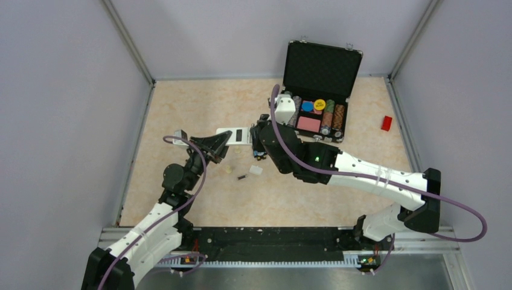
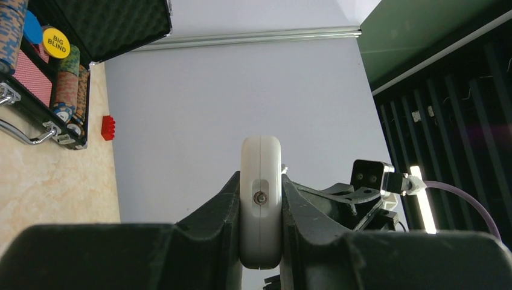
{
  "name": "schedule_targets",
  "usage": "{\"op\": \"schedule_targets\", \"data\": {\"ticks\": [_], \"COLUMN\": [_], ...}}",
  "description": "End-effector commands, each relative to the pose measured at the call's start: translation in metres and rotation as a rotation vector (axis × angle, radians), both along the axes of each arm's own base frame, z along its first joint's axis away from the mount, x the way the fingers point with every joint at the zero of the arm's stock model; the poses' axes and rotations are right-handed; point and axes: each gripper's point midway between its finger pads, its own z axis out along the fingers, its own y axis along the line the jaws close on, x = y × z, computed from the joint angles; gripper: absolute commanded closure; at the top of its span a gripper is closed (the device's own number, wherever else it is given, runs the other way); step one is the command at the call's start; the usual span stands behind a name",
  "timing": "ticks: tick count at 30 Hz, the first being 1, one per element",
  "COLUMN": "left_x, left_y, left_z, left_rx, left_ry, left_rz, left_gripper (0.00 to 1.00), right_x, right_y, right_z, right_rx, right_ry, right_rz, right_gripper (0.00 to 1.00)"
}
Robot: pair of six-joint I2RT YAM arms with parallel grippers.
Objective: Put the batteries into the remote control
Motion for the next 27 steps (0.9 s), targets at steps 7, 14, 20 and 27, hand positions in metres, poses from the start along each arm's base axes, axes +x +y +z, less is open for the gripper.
{"op": "schedule_targets", "data": {"ticks": [7,14,20,27], "left_x": [-0.014,-0.011,-0.012,-0.014], "left_y": [0.008,0.015,0.016,0.016], "left_z": [0.036,0.039,0.042,0.044], "left_rx": [-0.111,-0.138,-0.142,-0.141], "left_ry": [-0.132,-0.147,-0.164,-0.175], "left_rz": [-0.006,0.027,0.038,0.035], "left_gripper": [1.0,1.0,1.0,1.0], "right_x": [-0.001,-0.007,-0.011,-0.008], "right_y": [0.004,0.003,0.004,0.003], "right_z": [0.009,0.006,0.003,0.006], "right_rx": [0.018,0.031,0.03,0.001], "right_ry": [0.006,0.049,0.076,0.074], "right_rz": [-0.01,-0.002,0.014,-0.009], "right_gripper": [0.9,0.88,0.88,0.83]}}
